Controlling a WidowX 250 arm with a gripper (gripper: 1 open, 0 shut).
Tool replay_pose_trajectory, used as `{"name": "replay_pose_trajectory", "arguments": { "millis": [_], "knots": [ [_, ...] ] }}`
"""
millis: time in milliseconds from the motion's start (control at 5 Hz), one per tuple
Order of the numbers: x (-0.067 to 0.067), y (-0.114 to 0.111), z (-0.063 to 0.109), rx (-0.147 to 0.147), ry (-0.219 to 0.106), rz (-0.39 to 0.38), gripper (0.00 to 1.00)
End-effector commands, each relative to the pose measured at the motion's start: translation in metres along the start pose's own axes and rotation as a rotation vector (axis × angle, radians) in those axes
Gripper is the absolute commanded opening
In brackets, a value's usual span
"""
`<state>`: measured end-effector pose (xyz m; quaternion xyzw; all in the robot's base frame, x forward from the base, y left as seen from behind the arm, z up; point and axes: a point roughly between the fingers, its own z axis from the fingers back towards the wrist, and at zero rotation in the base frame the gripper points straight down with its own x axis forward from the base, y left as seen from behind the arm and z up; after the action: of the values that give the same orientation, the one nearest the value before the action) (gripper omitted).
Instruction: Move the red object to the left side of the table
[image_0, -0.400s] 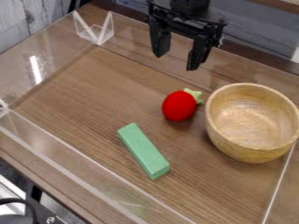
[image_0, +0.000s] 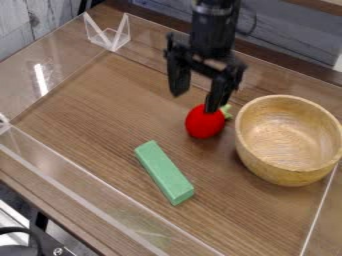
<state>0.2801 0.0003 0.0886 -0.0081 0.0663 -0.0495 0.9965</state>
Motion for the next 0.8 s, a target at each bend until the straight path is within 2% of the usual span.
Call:
{"name": "replay_pose_trajectory", "arguments": {
  "millis": [0,200,400,600],
  "knots": [
    [0.003,0.009,-0.005,0.0,-0.063,-0.104,1.0],
    [0.0,-0.004,-0.023,-0.006,-0.085,-0.133,1.0],
    [0.003,-0.017,-0.034,0.0,-0.131,-0.149,1.0],
    [0.005,-0.018,-0.031,0.003,-0.154,-0.15,1.0]
  ]
}}
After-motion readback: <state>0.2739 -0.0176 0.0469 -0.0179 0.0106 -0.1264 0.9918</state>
